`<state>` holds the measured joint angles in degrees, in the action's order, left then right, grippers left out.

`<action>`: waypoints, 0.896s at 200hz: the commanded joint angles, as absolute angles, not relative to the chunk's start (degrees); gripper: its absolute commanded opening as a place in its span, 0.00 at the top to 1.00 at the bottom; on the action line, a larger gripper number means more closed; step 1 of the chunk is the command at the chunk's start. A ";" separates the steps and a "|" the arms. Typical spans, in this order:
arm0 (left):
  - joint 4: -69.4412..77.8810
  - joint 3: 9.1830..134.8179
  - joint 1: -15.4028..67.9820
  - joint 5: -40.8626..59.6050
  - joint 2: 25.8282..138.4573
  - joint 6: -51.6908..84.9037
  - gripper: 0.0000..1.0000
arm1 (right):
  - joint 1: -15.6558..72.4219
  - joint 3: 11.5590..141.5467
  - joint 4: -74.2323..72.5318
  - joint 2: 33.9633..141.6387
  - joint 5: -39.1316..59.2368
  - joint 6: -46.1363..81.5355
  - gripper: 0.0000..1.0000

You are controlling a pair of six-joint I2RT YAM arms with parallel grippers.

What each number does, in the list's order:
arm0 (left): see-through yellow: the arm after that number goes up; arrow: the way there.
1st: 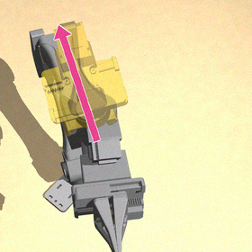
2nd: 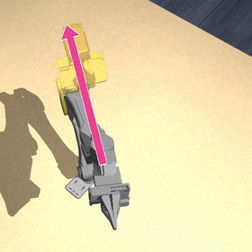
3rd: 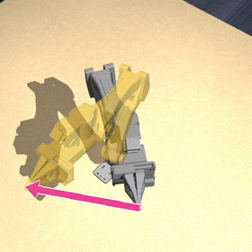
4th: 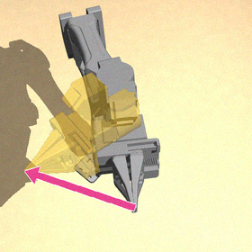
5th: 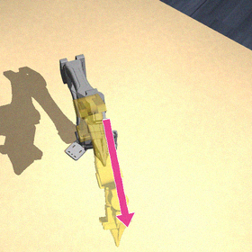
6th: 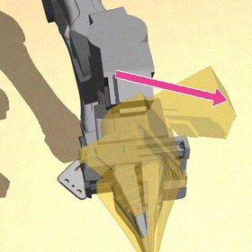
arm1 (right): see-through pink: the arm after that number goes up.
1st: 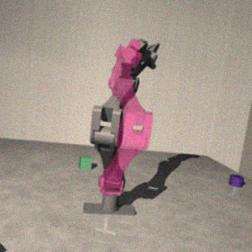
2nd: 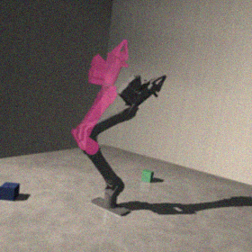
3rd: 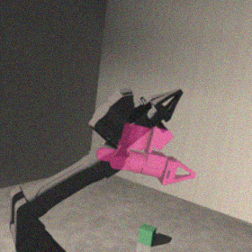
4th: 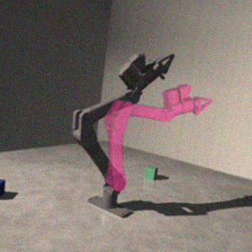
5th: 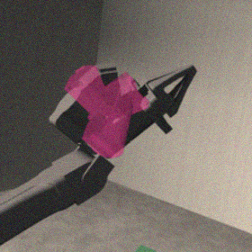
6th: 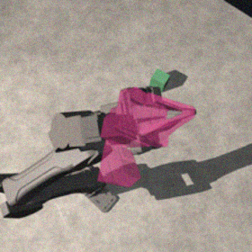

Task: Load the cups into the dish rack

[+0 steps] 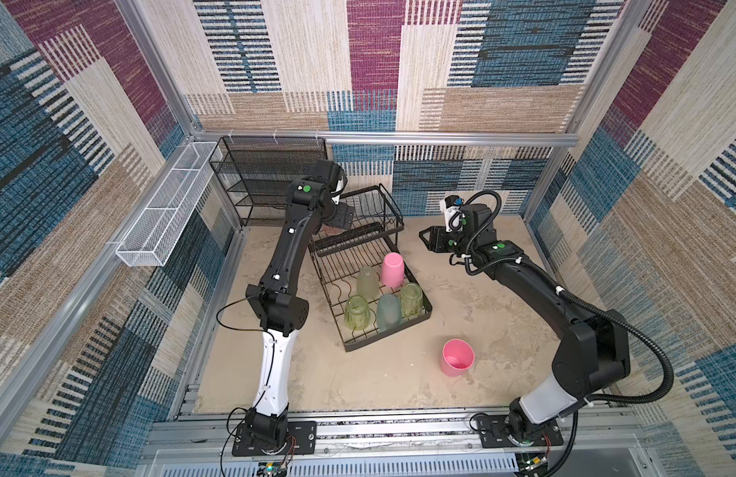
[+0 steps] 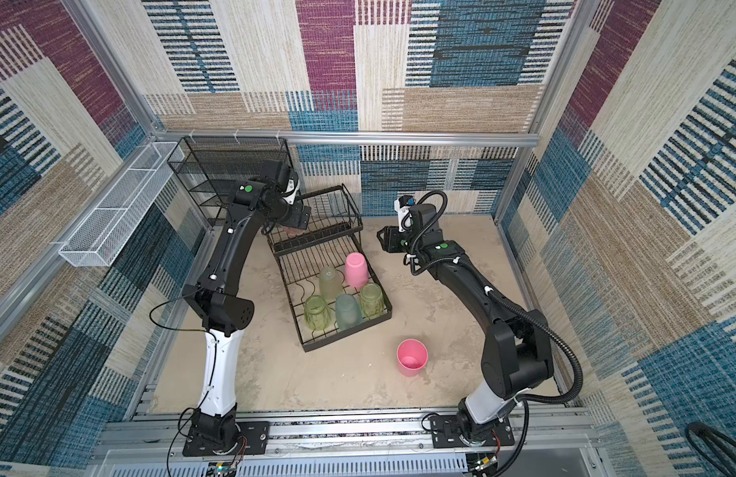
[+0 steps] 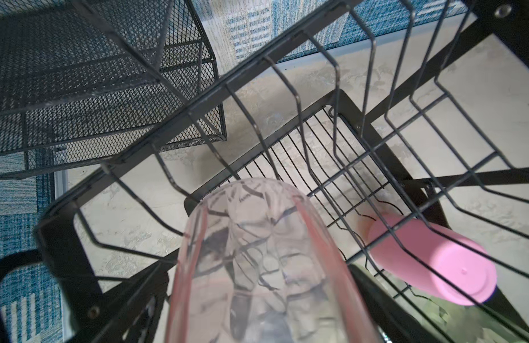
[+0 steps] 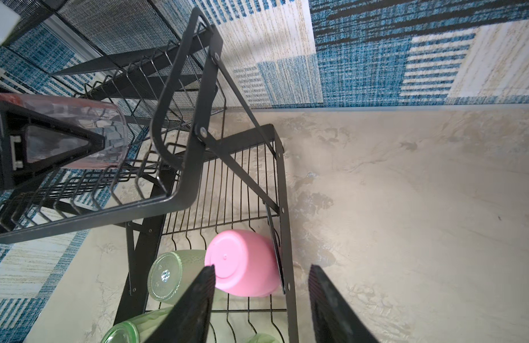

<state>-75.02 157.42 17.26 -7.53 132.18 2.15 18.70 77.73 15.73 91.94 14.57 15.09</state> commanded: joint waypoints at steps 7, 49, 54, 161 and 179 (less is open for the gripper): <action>-75.93 158.37 16.87 -8.31 131.58 2.19 0.04 | 18.88 78.40 14.14 92.11 15.03 14.62 0.46; -73.34 159.13 16.88 -7.91 130.61 2.17 0.04 | 18.88 78.31 14.28 92.04 14.84 14.58 0.45; -73.17 159.18 16.83 -8.00 130.48 2.03 0.04 | 18.86 78.31 14.24 92.01 14.82 14.59 0.45; -72.83 158.38 16.00 -8.45 129.12 1.39 0.06 | 18.89 78.00 13.89 91.94 14.46 14.19 0.45; -72.43 158.49 16.06 -7.58 128.20 1.97 0.07 | 18.83 78.28 13.89 91.91 14.47 14.15 0.45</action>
